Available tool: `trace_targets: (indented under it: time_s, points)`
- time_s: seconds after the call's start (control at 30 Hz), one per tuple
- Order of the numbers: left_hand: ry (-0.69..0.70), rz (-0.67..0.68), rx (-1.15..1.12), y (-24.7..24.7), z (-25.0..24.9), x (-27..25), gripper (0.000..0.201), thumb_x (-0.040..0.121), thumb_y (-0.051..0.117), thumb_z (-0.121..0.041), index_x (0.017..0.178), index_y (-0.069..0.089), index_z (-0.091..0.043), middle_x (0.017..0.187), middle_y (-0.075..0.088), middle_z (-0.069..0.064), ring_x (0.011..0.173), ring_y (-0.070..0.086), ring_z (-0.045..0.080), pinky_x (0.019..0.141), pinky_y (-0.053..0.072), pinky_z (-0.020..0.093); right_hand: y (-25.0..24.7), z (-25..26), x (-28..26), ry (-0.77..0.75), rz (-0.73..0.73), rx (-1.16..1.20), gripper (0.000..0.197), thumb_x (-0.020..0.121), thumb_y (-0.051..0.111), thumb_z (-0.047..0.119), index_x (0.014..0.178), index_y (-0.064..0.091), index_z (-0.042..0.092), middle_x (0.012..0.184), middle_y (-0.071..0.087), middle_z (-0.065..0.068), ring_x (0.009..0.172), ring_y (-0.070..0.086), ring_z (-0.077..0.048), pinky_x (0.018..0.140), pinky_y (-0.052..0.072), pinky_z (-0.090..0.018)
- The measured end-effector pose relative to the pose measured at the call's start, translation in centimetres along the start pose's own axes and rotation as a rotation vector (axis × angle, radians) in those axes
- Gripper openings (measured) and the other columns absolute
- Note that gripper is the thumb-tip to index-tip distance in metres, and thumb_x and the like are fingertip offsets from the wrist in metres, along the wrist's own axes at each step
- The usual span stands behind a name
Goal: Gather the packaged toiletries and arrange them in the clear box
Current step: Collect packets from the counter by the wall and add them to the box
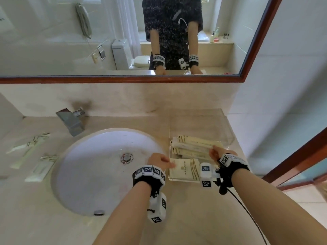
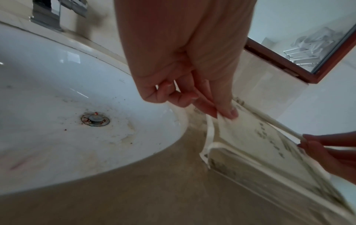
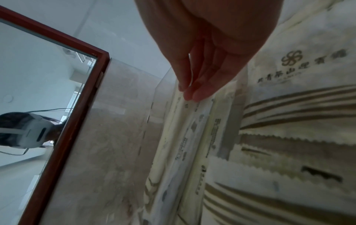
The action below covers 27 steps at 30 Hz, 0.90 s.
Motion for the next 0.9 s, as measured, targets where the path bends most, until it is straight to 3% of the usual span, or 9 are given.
trace_targets:
  time_s: [0.1,0.2,0.3,0.4,0.57,0.67,0.77,0.83,0.9]
  points:
    - [-0.001,-0.032,0.008,0.0,0.1,0.1,0.026,0.069,0.082,-0.025,0.091,0.069,-0.015,0.082,0.066,-0.004,0.077,0.063,0.014,0.074,0.050,0.023,-0.4,-0.3,1.3,0.018,-0.004,-0.082,0.013,0.094,0.055,0.012,0.083,0.049,0.010,0.082,0.054,-0.003,0.072,0.059,-0.014,0.074,0.055,-0.024]
    - [0.000,-0.053,0.006,0.1,0.2,0.1,0.024,0.069,0.082,-0.022,0.084,0.065,-0.019,0.083,0.067,-0.004,0.078,0.064,0.014,0.073,0.050,0.023,-0.5,-0.2,2.1,-0.019,0.017,-0.205,0.020,0.092,0.056,0.010,0.075,0.047,0.014,0.083,0.055,-0.004,0.078,0.060,-0.019,0.088,0.053,-0.033]
    - [0.003,-0.065,-0.012,0.2,0.2,0.1,0.024,0.068,0.083,-0.019,0.083,0.064,-0.018,0.080,0.066,-0.004,0.078,0.064,0.015,0.075,0.052,0.024,-0.9,-0.5,3.1,-0.002,-0.020,-0.308,0.012,0.083,0.064,0.015,0.079,0.057,0.007,0.081,0.063,-0.008,0.076,0.064,-0.022,0.083,0.057,-0.036]
    - [0.013,-0.066,-0.026,0.3,0.1,0.2,0.023,0.068,0.082,-0.018,0.083,0.065,-0.017,0.079,0.065,-0.005,0.080,0.064,0.015,0.078,0.053,0.025,-1.7,-0.8,4.2,-0.005,-0.070,-0.361,0.027,0.072,0.075,0.022,0.085,0.067,-0.001,0.074,0.070,-0.013,0.077,0.069,-0.029,0.086,0.057,-0.046]
    - [0.035,-0.099,-0.025,0.4,-0.2,0.0,0.029,0.069,0.081,-0.015,0.094,0.066,-0.013,0.078,0.062,-0.007,0.075,0.060,0.011,0.070,0.049,0.020,-1.2,-0.4,3.3,-0.011,-0.111,-0.388,0.021,0.076,0.075,0.017,0.070,0.061,0.002,0.044,0.065,-0.004,0.068,0.064,-0.026,0.080,0.059,-0.039]
    - [0.039,-0.115,-0.029,0.2,-0.2,-0.1,0.029,0.070,0.081,-0.014,0.094,0.065,-0.014,0.072,0.058,-0.011,0.066,0.056,0.004,0.059,0.043,0.014,-1.4,-0.3,2.9,-0.042,-0.156,-0.406,0.030,0.067,0.081,0.023,0.062,0.060,0.003,0.059,0.065,-0.011,0.070,0.062,-0.028,0.089,0.056,-0.046]
    - [0.048,-0.113,-0.014,-0.3,-0.4,0.0,0.034,0.070,0.081,-0.016,0.099,0.065,-0.012,0.075,0.060,-0.008,0.075,0.059,0.011,0.069,0.047,0.019,-1.5,0.1,2.6,-0.115,-0.223,-0.482,0.050,0.056,0.083,0.040,0.083,0.063,0.002,0.080,0.070,-0.014,0.077,0.068,-0.031,0.084,0.057,-0.044]
    - [0.045,-0.120,0.002,-0.7,-0.4,-0.1,0.035,0.072,0.080,-0.018,0.102,0.063,-0.012,0.077,0.060,-0.007,0.079,0.059,0.013,0.075,0.048,0.023,-1.0,1.1,1.6,-0.216,-0.286,-0.646,0.059,0.063,0.078,0.043,0.103,0.062,0.003,0.097,0.070,-0.015,0.087,0.068,-0.033,0.078,0.053,-0.036]
    - [0.042,-0.137,-0.005,-1.4,-0.4,-0.2,0.036,0.073,0.079,-0.018,0.104,0.063,-0.012,0.073,0.057,-0.010,0.079,0.059,0.013,0.075,0.047,0.023,0.6,2.3,0.4,-0.364,-0.268,-0.737,0.041,0.075,0.073,0.035,0.101,0.057,0.007,0.095,0.064,-0.013,0.084,0.061,-0.029,0.072,0.044,-0.032]
Point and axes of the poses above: each hand's wrist, its own x-axis towards the middle knuckle, its own y-axis out of the palm, z = x × y, the point moved 4 cm from there along x, towards the middle knuckle
